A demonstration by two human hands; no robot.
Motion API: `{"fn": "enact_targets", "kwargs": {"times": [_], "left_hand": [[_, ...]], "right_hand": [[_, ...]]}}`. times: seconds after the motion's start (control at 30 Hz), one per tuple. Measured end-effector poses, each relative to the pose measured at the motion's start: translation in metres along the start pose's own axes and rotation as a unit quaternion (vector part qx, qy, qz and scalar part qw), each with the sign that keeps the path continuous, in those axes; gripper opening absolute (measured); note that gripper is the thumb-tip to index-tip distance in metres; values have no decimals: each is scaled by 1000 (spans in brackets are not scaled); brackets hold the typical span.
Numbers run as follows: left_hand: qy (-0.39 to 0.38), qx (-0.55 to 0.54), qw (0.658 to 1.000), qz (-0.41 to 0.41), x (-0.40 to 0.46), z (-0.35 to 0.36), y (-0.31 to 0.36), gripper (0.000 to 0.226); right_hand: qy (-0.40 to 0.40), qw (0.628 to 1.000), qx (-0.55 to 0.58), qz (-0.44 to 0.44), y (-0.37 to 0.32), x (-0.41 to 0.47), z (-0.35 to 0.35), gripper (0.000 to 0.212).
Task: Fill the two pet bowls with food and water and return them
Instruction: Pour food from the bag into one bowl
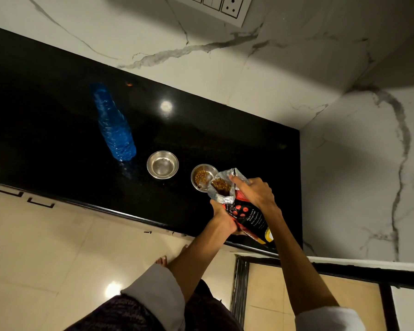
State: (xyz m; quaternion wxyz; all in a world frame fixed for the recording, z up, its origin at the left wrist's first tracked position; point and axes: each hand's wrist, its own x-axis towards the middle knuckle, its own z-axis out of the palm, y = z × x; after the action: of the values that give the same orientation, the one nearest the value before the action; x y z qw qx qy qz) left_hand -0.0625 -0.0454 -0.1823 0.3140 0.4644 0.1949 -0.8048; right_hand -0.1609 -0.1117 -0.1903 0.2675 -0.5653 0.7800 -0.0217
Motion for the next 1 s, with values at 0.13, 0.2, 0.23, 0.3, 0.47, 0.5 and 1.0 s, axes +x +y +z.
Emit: {"fn": "enact_targets", "kwargs": {"times": [0.13, 0.2, 0.23, 0.3, 0.47, 0.5, 1.0], "left_hand": [[1, 2, 1000, -2, -3, 1, 1, 114], [6, 5, 1000, -1, -3, 1, 1, 111], [8, 7, 1000, 0, -3, 1, 2, 111], [8, 12, 1000, -1, -4, 1, 2, 111], [14, 16, 1000, 6, -3, 1, 2, 112], [14, 15, 1000, 8, -3, 1, 2, 111], [9, 15, 999, 40, 4, 1, 3, 98]], "right_hand": [[6, 1000, 6, 1, -1, -1, -1, 67], [7, 1000, 7, 2, 0, 0, -1, 68], [7, 1000, 6, 3, 0, 0, 0, 69], [12, 1000, 6, 3, 2, 1, 2, 68], [13, 1000, 7, 1, 4, 1, 3, 70], [12, 1000, 5, 0, 5, 1, 3, 70], [7, 1000, 18, 15, 2, 0, 0, 68]]}}
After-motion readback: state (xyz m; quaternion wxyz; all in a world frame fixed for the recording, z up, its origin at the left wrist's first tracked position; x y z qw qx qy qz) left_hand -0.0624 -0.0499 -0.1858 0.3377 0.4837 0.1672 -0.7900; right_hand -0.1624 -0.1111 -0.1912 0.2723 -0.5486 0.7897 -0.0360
